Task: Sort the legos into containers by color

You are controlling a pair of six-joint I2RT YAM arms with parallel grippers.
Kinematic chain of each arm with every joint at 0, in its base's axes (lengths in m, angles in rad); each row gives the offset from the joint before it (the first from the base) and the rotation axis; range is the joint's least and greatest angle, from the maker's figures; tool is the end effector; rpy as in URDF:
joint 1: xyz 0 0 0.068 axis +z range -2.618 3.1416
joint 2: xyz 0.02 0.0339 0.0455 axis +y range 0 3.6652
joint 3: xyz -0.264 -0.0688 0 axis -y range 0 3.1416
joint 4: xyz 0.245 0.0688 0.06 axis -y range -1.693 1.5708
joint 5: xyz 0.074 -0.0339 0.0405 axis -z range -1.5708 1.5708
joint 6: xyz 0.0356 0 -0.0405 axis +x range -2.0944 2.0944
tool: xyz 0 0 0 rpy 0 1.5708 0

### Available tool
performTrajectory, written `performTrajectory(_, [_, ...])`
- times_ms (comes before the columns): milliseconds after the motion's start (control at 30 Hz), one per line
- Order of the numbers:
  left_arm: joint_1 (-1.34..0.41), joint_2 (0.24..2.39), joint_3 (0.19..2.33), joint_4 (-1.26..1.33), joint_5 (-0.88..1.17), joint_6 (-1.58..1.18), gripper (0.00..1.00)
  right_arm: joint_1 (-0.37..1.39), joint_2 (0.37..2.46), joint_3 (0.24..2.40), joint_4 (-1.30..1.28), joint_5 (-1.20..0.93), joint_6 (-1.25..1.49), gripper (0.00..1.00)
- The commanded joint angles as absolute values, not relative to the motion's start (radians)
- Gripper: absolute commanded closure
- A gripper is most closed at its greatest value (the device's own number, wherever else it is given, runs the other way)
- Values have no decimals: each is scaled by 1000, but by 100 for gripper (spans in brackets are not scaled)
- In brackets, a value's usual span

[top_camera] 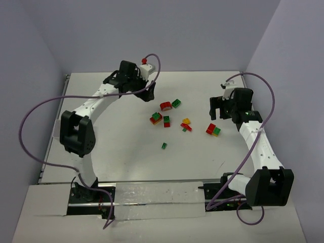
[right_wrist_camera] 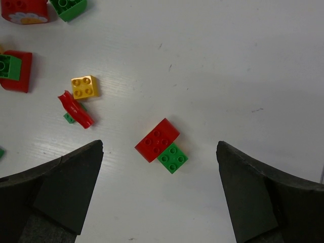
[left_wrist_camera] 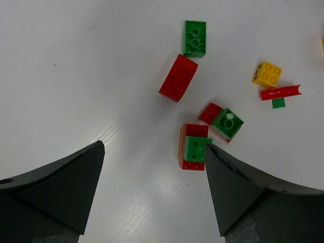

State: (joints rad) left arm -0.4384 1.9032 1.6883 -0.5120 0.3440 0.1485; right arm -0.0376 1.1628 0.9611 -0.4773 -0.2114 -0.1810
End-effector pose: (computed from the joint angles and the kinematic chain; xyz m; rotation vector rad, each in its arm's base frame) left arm 0.3921 -0.1971 0.2980 0.8365 2.1487 -0.5442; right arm 0.2521 -0.0020 0.2972 -0.2728 2.2179 0.1190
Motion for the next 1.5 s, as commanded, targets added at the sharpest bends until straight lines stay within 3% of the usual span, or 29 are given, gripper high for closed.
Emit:
performTrajectory(0, [-485, 2010, 1827, -549, 401, 205, 11, -43, 1169, 966, -494, -235, -192, 0])
performTrajectory(233, [-523, 2196, 1956, -510, 381, 225, 11, -47, 1194, 971, -500, -245, -196, 0])
performTrajectory(733, [-562, 2362, 2042, -472, 419, 291, 13, -48, 1236, 963, -495, -259, -202, 0])
performTrajectory(1233, [-583, 2404, 2052, -420, 400, 347, 40, -49, 1258, 953, -485, -256, -202, 0])
performTrajectory(1467, [-599, 2406, 2045, -431, 378, 374, 42, -49, 1257, 955, -488, -255, -204, 0])
